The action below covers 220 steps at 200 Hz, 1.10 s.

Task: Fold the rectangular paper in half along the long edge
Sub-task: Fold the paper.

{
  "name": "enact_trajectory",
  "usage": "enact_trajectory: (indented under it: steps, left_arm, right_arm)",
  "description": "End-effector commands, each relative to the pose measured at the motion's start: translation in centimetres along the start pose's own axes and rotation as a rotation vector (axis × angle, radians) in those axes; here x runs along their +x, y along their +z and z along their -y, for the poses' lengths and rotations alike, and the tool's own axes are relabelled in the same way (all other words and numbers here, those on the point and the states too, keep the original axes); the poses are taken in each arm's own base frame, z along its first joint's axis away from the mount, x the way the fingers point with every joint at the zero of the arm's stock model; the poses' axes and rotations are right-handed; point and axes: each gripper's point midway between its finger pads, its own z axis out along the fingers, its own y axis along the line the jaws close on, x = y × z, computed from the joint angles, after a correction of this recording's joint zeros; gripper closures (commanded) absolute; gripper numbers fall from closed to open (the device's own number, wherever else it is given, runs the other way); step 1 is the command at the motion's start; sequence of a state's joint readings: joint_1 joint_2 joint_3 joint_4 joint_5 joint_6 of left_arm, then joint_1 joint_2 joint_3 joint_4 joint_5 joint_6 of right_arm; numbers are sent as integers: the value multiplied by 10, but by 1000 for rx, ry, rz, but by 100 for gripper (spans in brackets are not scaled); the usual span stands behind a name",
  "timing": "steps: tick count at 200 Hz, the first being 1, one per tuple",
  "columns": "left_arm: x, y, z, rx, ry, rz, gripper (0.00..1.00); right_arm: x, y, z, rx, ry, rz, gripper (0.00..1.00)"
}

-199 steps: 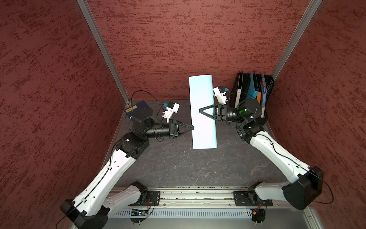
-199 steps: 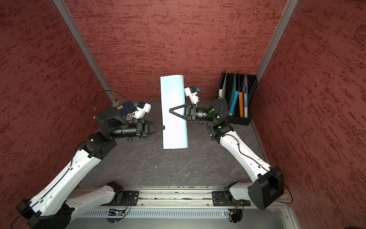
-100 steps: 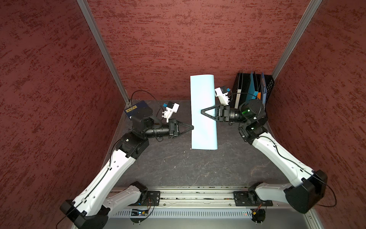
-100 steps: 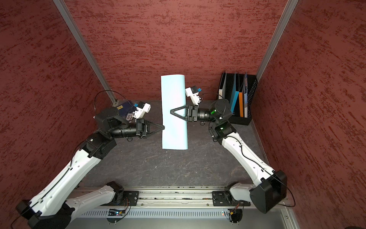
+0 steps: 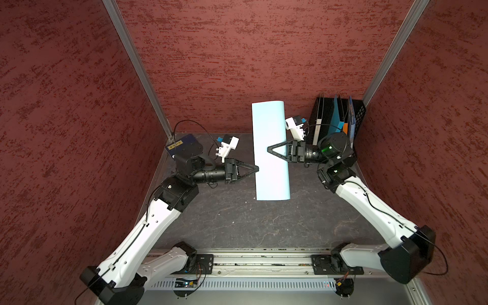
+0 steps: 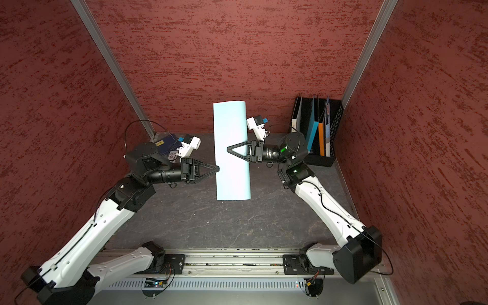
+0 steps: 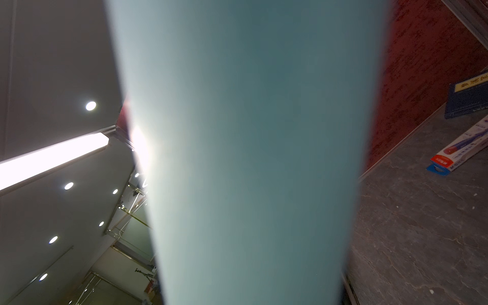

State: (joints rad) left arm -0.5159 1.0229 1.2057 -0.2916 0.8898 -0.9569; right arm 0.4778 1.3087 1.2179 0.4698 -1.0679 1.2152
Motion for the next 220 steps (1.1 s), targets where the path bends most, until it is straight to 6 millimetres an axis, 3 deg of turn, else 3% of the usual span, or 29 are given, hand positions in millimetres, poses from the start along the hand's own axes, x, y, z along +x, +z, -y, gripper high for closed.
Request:
enact_trajectory:
  steps: [1, 100, 220]
  left_arm:
    - [-3, -2, 7, 21, 29, 7, 80]
    - [-2, -1, 5, 20, 25, 2, 83]
    - [-2, -2, 5, 18, 23, 3, 84]
  right_arm:
    - [-3, -1, 3, -9, -14, 18, 63]
    - [-1, 3, 3, -13, -5, 14, 52]
    - [6, 19, 8, -22, 7, -15, 51]
